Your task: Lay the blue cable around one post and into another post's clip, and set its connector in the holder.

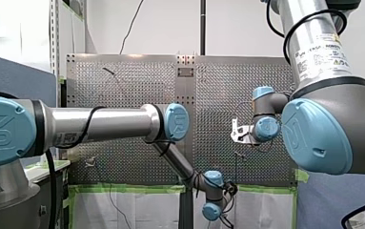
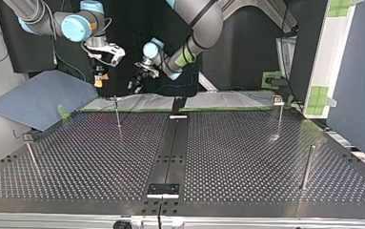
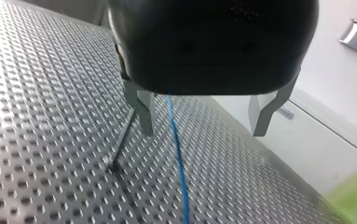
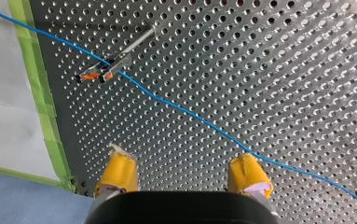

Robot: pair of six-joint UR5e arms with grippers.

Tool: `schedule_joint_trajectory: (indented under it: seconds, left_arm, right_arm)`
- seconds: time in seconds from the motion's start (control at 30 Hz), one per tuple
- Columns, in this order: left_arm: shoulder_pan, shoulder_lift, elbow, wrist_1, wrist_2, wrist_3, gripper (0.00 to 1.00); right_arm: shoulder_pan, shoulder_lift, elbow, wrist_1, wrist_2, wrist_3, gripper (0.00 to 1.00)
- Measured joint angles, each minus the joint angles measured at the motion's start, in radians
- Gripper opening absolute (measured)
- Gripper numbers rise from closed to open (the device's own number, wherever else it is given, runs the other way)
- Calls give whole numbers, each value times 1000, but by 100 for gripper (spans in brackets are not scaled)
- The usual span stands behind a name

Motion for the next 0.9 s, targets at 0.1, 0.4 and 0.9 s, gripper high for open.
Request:
schedule_joint_trajectory:
  seconds: [0.1,0.4,0.9]
  left_arm:
    - [-7,0,28,26,-27,4,100]
    - [-11,0,108,46,-77,30,100]
    - [20,0,71,43,-135,100,100]
  right_arm:
    - [0,0,0,0,0,0,98]
    - [0,0,0,-1,0,-2,98]
    - [0,0,0,1,0,-7,98]
